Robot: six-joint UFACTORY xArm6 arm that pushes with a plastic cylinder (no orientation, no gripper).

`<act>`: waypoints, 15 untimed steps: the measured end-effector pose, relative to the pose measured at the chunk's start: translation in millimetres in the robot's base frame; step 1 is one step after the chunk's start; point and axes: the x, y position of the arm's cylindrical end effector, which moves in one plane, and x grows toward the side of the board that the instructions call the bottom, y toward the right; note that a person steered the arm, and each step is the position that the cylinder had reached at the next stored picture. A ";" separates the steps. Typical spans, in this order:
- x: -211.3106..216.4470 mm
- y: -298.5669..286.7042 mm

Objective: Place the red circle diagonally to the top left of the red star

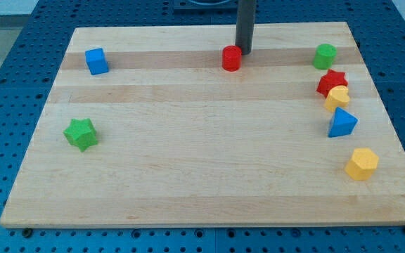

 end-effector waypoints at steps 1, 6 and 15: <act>8.0 -46.7; 79.7 -44.7; 38.1 -93.4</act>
